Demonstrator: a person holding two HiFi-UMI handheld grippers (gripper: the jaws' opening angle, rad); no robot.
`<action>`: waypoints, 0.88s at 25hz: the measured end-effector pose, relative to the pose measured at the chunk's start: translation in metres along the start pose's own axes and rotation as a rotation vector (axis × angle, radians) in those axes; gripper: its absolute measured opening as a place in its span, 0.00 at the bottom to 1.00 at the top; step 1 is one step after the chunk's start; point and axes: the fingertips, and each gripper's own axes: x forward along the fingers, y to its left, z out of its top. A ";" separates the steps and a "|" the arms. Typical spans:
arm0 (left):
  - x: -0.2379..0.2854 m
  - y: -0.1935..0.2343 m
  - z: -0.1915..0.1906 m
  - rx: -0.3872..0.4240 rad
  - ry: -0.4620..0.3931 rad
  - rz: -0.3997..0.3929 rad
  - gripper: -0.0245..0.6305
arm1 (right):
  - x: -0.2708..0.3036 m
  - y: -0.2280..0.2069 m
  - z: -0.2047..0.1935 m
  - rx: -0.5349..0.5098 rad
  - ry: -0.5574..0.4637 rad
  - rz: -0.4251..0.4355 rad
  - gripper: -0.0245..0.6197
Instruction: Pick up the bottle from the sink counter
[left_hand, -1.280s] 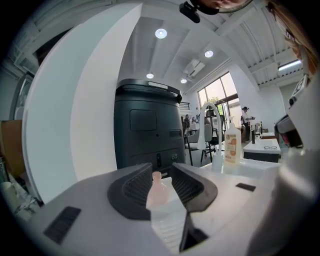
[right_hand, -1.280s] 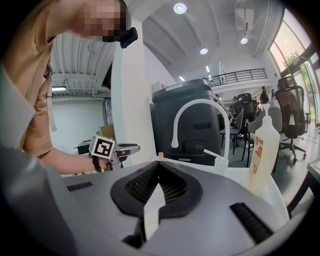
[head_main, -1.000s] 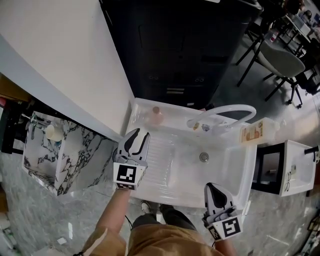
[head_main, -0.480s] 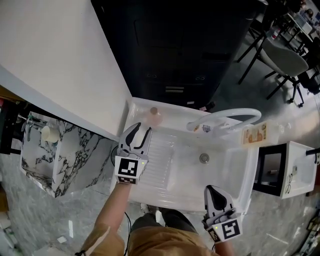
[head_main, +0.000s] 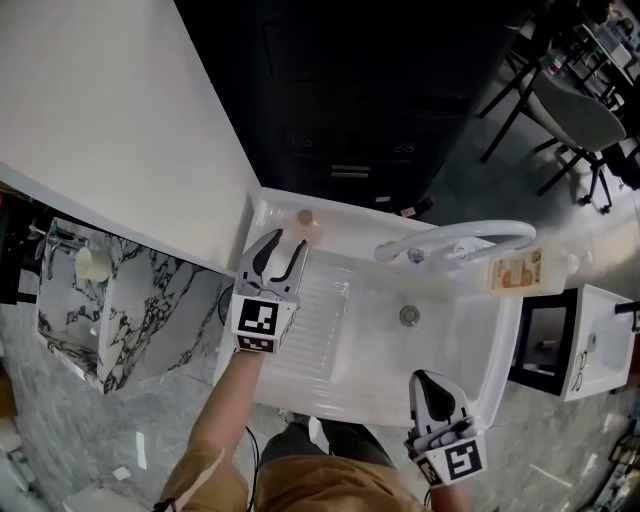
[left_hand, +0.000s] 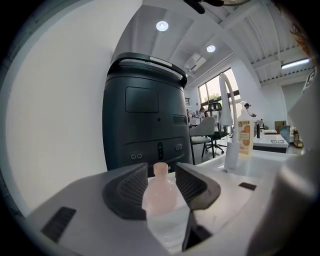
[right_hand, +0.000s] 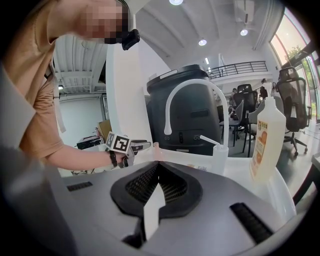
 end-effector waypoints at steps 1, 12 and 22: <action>0.003 0.001 -0.002 -0.006 0.001 0.000 0.28 | 0.001 0.000 -0.001 0.000 0.003 0.002 0.04; 0.026 0.007 -0.012 -0.047 0.018 -0.003 0.32 | 0.007 -0.008 -0.009 0.007 0.022 0.013 0.04; 0.054 0.005 -0.019 -0.030 0.027 -0.018 0.34 | 0.009 -0.009 -0.014 0.015 0.025 0.019 0.04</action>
